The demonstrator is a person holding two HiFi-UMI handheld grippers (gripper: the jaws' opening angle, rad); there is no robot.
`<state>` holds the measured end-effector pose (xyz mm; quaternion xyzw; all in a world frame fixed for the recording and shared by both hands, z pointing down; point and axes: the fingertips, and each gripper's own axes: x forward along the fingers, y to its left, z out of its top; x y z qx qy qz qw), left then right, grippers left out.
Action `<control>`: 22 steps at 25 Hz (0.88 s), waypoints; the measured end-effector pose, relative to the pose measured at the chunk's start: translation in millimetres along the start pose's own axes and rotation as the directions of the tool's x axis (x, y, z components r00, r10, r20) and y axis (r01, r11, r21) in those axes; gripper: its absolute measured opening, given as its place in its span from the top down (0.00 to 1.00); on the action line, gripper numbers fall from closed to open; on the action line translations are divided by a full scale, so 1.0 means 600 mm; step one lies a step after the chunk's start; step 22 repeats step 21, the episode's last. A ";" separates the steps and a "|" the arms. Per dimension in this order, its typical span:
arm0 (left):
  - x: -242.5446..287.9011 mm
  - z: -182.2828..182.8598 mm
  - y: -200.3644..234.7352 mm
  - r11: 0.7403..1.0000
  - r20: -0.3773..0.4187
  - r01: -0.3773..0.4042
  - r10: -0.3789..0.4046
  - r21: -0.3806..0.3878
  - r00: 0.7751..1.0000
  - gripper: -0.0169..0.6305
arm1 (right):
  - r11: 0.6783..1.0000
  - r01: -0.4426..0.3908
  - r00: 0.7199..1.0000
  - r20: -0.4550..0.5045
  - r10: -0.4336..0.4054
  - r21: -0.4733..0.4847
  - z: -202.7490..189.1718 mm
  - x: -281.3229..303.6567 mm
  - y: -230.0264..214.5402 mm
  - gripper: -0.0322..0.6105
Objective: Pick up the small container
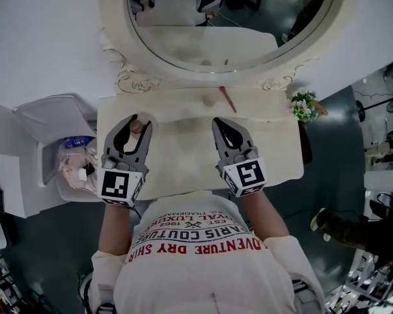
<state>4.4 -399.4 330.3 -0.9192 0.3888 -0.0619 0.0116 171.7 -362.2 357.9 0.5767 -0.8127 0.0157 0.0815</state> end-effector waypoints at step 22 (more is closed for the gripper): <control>0.014 -0.008 -0.018 1.000 -0.016 0.028 -0.027 0.014 1.000 0.75 | 1.000 -0.010 1.000 0.007 0.010 0.009 0.000 0.006 -0.005 0.95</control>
